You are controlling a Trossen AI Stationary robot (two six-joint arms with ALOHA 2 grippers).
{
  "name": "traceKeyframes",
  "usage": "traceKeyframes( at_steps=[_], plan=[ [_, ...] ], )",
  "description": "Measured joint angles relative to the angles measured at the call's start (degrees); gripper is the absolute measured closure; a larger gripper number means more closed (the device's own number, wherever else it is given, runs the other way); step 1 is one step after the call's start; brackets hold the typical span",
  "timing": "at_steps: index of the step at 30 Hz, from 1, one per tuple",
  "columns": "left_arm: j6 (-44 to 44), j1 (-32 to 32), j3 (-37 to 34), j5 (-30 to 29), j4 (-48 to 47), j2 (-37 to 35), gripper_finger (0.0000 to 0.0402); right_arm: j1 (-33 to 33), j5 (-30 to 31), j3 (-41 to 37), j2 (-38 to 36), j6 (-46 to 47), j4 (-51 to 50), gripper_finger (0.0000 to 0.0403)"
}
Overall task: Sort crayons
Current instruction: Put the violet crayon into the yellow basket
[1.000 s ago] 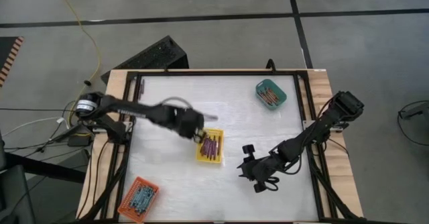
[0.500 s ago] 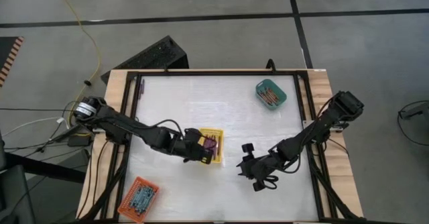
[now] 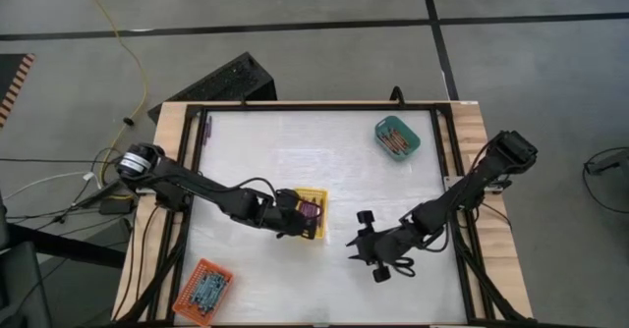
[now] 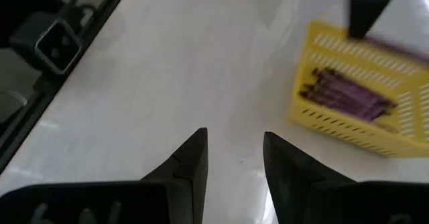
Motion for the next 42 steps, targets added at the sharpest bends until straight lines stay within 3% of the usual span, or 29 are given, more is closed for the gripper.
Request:
traceKeyframes(
  at_steps=[11, 15, 20, 24, 29, 37, 42],
  plan=[
    [5.94, 0.21, -0.02, 0.54, 2.12, 0.33, 0.0334, -0.04, 1.80, 0.00, -4.43, -0.49, -0.03, 0.0265],
    [12.85, 0.21, 0.12, 0.63, 5.00, 0.33, 0.0313, -0.56, 1.88, 0.00, -4.58, -0.46, -0.03, 0.0265],
    [26.49, 0.46, 2.92, 0.71, 1.26, 0.31, 0.0298, -0.92, 1.96, 0.00, -4.58, 0.04, -0.04, 0.0265],
    [36.26, 1.70, 6.25, -3.61, -9.03, 0.31, 0.0297, -0.96, 1.97, 0.00, -4.58, 0.46, -0.03, 0.0265],
    [43.53, 4.07, 7.63, -6.86, -15.42, 0.27, 0.0297, -1.98, 1.97, 0.00, -4.58, 0.47, 0.90, 0.0265],
    [52.54, 9.34, 7.69, -17.04, -16.87, 0.25, 0.0297, -8.08, 0.01, 0.00, -4.56, -1.55, 6.10, 0.0265],
    [56.33, 10.90, 7.44, -18.24, -17.16, 0.23, 0.0297, -13.59, -5.30, 0.02, -3.89, -0.06, 8.28, 0.0265]
  ],
)
